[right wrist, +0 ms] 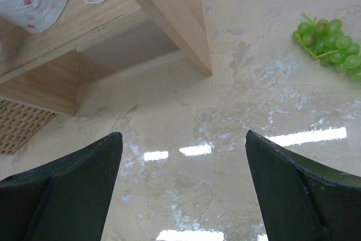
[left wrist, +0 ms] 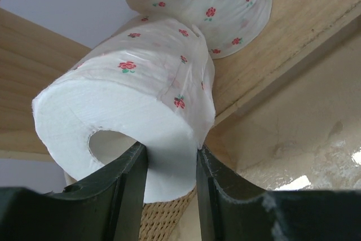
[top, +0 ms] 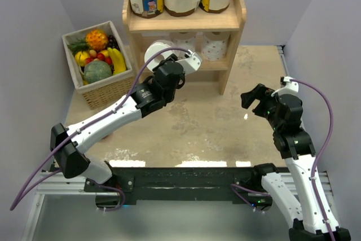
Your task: Place and organize the paper towels onto the shelf
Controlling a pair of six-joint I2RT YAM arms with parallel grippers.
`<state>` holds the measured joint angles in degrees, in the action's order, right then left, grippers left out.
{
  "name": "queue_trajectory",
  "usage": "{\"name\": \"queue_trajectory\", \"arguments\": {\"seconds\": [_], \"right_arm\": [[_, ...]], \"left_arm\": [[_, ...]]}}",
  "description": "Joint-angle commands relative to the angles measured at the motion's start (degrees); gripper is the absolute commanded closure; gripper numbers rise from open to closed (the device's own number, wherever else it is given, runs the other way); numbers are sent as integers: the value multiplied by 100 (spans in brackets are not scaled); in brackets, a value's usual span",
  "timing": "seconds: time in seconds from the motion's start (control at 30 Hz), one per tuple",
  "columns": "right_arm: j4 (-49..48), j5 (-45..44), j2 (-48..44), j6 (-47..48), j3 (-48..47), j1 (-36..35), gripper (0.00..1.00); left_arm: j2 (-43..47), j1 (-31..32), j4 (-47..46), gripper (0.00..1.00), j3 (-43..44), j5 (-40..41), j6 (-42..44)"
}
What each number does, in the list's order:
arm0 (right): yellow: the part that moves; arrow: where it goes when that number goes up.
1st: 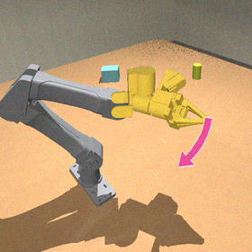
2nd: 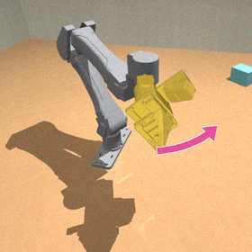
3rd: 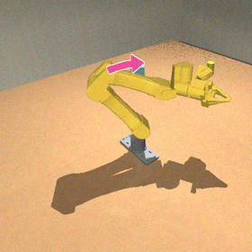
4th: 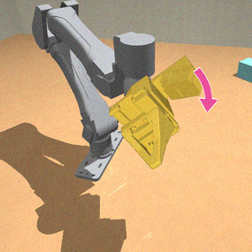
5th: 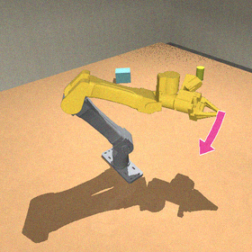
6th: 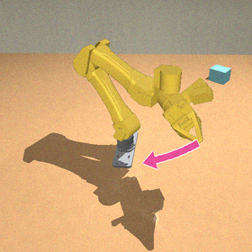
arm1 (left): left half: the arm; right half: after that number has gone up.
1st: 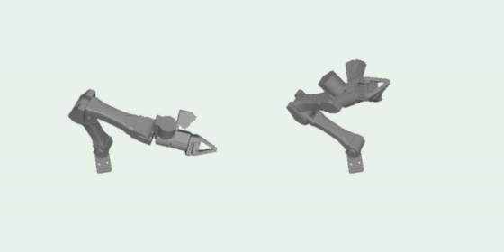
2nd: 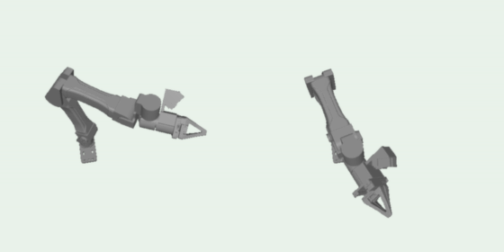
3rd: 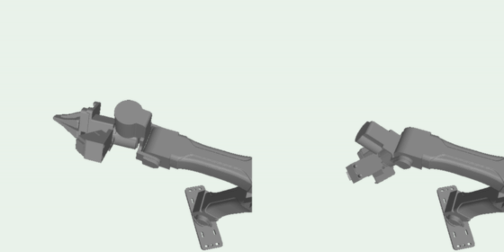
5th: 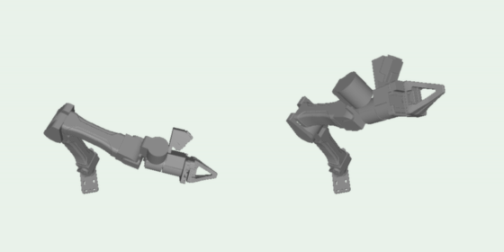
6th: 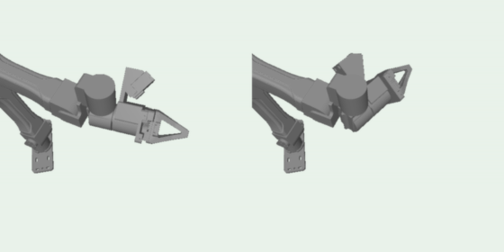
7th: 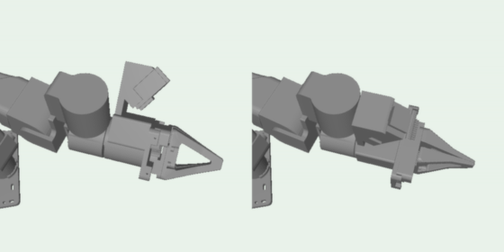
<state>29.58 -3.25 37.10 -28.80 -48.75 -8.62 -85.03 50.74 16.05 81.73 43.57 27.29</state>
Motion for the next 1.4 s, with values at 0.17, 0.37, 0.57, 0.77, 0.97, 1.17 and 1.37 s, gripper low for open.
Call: {"name": "queue_trajectory", "arguments": {"seconds": [0.17, 0.37, 0.57, 0.77, 0.97, 1.17, 1.37], "right_arm": [[-76, 131, -19, 50, -284, 10, 6], [-58, 158, -10, 32, -328, 10, 6], [-49, 114, -28, 67, -337, 18, 6], [-75, 131, 34, 58, -337, 18, 6], [-93, 131, 43, 50, -337, 10, 6], [-102, 122, 78, 58, -354, 18, 6], [-137, 140, 139, 58, -389, 19, 6]], "left_arm": [[567, -117, 56, 65, -333, -60, 285], [436, -310, -251, 65, -334, -94, 523], [233, -416, -252, 63, -132, -112, 663], [110, -486, -348, 61, -131, -7, 822], [66, -548, -665, 48, -79, 37, 1094], [-13, -636, -972, 40, 27, 116, 1340], [-92, -732, -1227, 38, 114, 108, 1568]]}}
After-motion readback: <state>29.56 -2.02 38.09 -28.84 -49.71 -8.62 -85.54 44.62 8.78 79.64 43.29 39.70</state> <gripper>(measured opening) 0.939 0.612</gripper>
